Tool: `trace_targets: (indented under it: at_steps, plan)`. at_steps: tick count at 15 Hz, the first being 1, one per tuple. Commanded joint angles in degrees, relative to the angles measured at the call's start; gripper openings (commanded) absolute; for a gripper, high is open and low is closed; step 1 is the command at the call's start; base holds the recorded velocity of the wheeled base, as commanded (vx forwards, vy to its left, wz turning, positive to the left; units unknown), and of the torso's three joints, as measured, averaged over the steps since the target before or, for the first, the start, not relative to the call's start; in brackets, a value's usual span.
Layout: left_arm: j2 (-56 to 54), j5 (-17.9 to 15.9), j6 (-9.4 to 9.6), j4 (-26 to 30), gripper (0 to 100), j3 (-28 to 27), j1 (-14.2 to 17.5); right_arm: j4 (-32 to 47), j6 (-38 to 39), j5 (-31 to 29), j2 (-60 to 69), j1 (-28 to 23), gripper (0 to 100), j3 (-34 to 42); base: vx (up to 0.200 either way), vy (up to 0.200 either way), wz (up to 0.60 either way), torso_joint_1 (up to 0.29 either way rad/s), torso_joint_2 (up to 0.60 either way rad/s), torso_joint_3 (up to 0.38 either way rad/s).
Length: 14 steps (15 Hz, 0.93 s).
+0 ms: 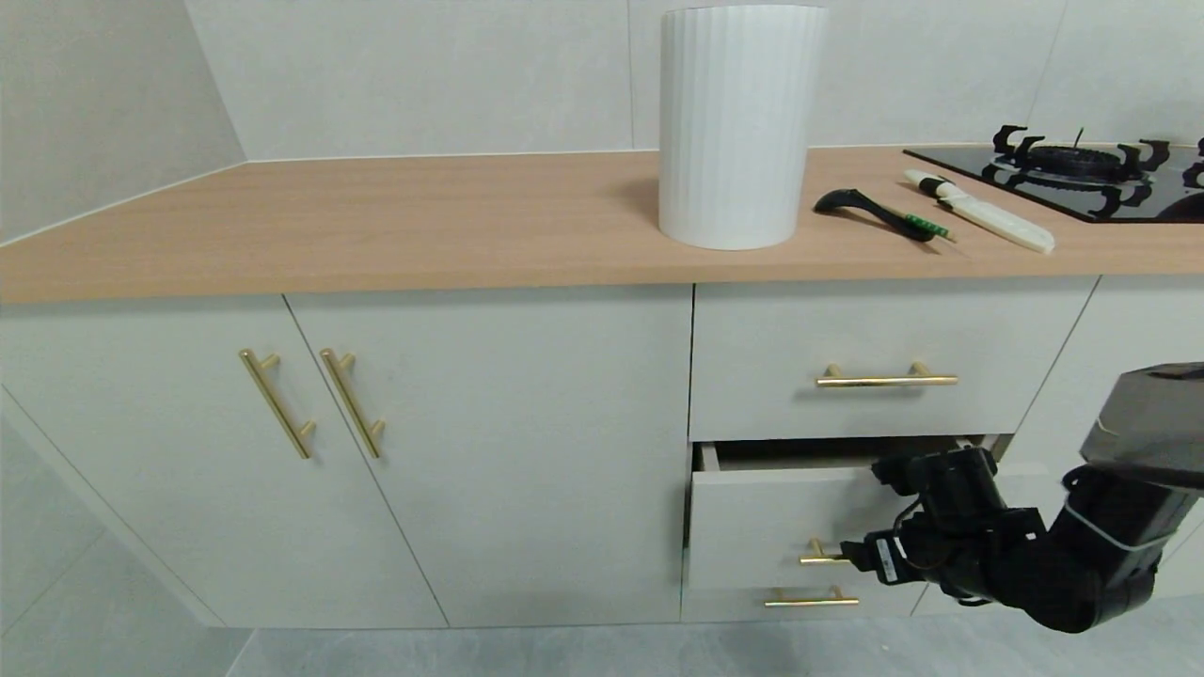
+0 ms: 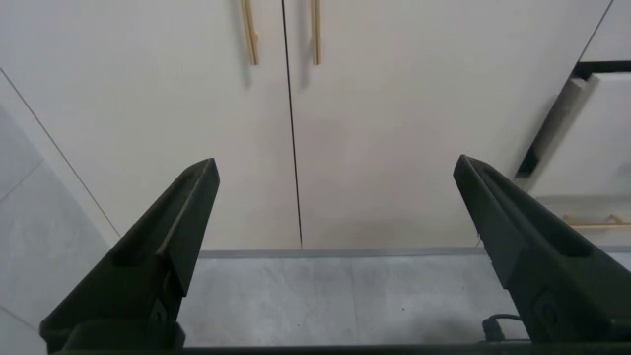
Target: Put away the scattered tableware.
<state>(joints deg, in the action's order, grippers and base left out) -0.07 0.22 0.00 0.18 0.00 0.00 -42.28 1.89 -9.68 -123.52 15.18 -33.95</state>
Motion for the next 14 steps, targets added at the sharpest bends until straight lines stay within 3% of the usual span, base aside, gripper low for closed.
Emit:
trace_targets:
  at_steps: [1,3,6,10,14]
  plan:
    - [0.1,0.0,0.0,0.0,100,0.0,0.0,15.7,-0.1,2.3,20.0,3.0,100,-0.2,0.0,0.0,0.0,0.0,0.0,0.0]
    - [0.1,0.0,0.0,0.0,100,0.0,0.0,23.6,0.0,3.7,29.3,4.5,100,-2.2,0.0,0.0,0.0,0.0,0.0,0.0]
    - [0.1,0.0,0.0,0.0,100,0.0,0.0,24.3,0.4,3.2,35.3,5.3,100,-3.3,0.0,0.0,0.0,0.0,0.0,0.0]
    - [0.1,0.0,0.0,0.0,100,0.0,0.0,20.5,3.5,3.3,33.3,5.5,100,-3.9,0.0,0.0,0.0,0.0,0.0,0.0]
    - [0.1,0.0,0.0,0.0,100,0.0,0.0,9.9,6.5,-0.3,21.0,5.5,100,-3.4,0.0,0.0,0.0,0.0,0.0,0.0]
